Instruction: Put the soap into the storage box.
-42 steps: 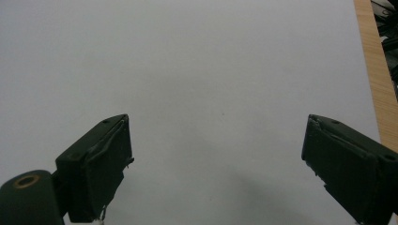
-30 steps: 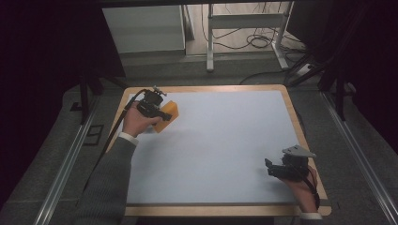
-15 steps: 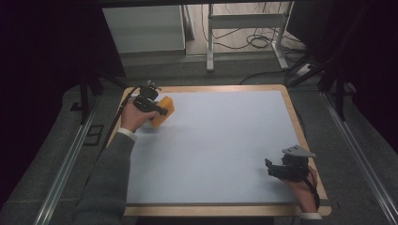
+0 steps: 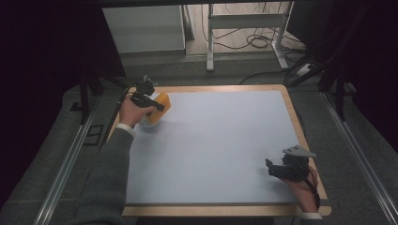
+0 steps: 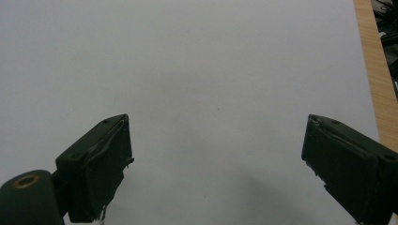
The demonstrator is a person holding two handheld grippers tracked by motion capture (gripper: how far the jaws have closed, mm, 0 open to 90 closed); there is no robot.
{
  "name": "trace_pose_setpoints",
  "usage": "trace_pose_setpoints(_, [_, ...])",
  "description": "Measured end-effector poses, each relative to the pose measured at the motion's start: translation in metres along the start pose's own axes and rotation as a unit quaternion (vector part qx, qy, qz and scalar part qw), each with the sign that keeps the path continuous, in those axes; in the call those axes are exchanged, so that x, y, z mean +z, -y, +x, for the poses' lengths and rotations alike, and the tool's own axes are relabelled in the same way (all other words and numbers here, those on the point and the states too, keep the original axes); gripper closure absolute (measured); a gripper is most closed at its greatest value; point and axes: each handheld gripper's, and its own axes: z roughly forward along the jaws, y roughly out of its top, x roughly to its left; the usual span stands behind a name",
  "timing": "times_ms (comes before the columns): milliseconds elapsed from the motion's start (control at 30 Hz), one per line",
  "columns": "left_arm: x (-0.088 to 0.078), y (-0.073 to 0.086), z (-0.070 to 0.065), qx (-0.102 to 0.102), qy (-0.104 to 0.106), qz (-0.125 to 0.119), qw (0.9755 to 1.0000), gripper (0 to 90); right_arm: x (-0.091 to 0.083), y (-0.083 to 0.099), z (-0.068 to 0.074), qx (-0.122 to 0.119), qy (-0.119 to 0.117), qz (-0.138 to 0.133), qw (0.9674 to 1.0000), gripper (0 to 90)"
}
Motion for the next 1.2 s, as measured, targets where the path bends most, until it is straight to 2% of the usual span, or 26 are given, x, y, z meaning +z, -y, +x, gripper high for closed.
trace_pose_setpoints(200, [0.004,-0.002,0.012,-0.022,-0.005,-0.006,0.9997,60.7,0.001,0.0,0.0,-0.001,0.001,0.001,1.0,8.9])
trace_pose_setpoints(333, [0.004,-0.002,0.015,-0.023,-0.016,-0.011,0.9996,60.7,0.001,0.001,0.0,0.0,0.001,0.001,1.0,8.9])
trace_pose_setpoints(700, [0.015,-0.003,0.027,-0.053,-0.01,-0.01,0.9985,60.7,0.001,0.001,-0.001,0.0,0.0,0.002,1.0,8.9])
trace_pose_setpoints(867, [0.016,-0.002,0.031,-0.061,-0.01,-0.013,0.998,60.7,0.001,0.002,-0.003,0.002,0.001,0.002,1.0,8.8])
trace_pose_setpoints(1200, [0.011,0.007,0.049,-0.088,-0.016,-0.023,0.9958,60.7,0.001,0.001,-0.001,0.001,0.001,0.001,1.0,8.9])
